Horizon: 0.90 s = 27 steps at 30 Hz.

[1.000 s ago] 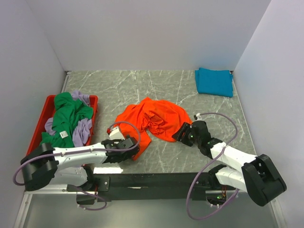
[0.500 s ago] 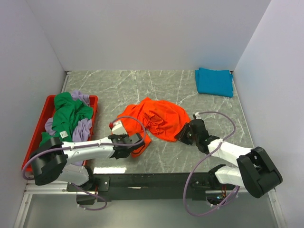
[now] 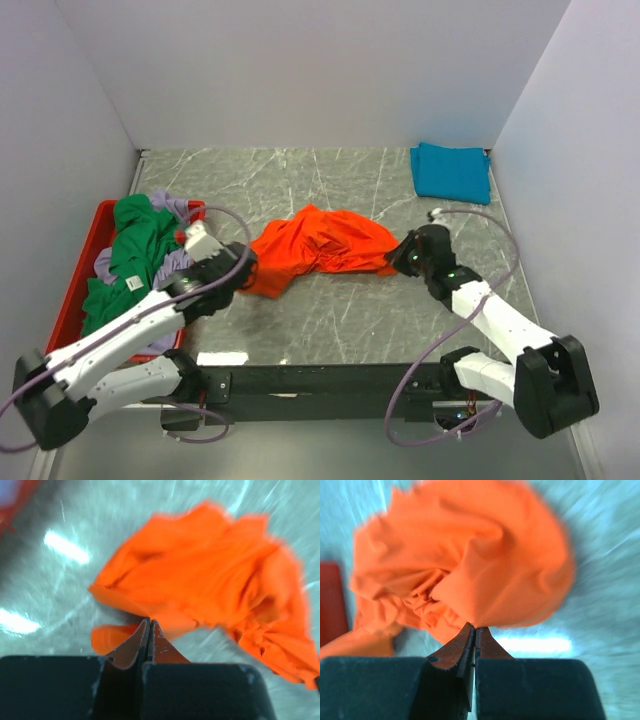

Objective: Fold and stack the t-shirts
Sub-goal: Flatten the tshirt out

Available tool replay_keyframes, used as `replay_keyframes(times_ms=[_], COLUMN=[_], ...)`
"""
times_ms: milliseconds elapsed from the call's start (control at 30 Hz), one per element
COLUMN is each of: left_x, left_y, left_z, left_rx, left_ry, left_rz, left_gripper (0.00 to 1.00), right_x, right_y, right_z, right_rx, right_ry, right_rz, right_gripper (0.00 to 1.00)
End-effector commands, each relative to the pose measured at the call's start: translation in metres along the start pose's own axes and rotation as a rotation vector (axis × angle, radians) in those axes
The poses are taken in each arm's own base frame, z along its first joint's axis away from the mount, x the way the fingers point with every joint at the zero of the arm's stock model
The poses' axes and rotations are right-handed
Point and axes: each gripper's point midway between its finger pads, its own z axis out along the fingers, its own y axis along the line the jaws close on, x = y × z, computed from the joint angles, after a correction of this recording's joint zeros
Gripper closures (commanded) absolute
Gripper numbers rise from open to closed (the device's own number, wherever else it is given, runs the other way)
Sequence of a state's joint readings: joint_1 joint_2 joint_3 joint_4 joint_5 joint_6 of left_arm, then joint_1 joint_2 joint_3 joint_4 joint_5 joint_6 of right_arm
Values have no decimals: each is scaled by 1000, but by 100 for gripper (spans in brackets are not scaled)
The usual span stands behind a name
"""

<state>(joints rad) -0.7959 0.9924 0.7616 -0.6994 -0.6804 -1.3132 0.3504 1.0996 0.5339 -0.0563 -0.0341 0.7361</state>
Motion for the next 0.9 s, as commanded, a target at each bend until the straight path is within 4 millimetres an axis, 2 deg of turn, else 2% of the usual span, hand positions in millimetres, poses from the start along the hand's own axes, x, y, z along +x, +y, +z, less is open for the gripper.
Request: replay_keyframes(times_ms=[0,200,300,400,433,467,533,567,600,633,767,833,867], left_x=[-51,-115,-140,-156,-161,-164,-174,-177,-184,-187,-196,-195,-190], left_y=[-7,-13,-19,-24,-25,-27,-34,-36,-40,-40,-46,-46,-48], left_z=[-22,-57,-73,-83,-84,-86,-94,-96,-101,-104,-113,-111,-106], left_rx=[56,87,106,122,121,125,150,152,164,167,189,189,194], left_ry=[-90,-209,-265,-300,-307,-313,-326,-331,-342,-346,-361,-359,-343], left_rz=[-13,-69,-83,-94,-96,-96,-107,-99,-107,-105,-98,-91,-79], left_gripper=[100,100,100,100,100,100,100,100,100,100,99,100,100], right_x=[-44,-84,-104,-126,-132,-150,-165,-183,-189,-204,-232,-247,-246], right_y=[-6,-4,-3,-7,-6,-12,-17,-18,-19,-14,-14,-8,-9], right_z=[-18,-40,-49,-55,-56,-62,-64,-71,-71,-78,-77,-76,-70], right_rx=[13,9,2,15,12,27,50,55,58,50,80,73,83], right_ry=[-86,-161,-197,-230,-237,-275,-291,-325,-328,-357,-364,-370,-341], right_rz=[10,30,48,76,81,102,124,138,151,152,165,148,153], right_gripper=[100,100,100,100,100,100,100,100,100,100,100,96,96])
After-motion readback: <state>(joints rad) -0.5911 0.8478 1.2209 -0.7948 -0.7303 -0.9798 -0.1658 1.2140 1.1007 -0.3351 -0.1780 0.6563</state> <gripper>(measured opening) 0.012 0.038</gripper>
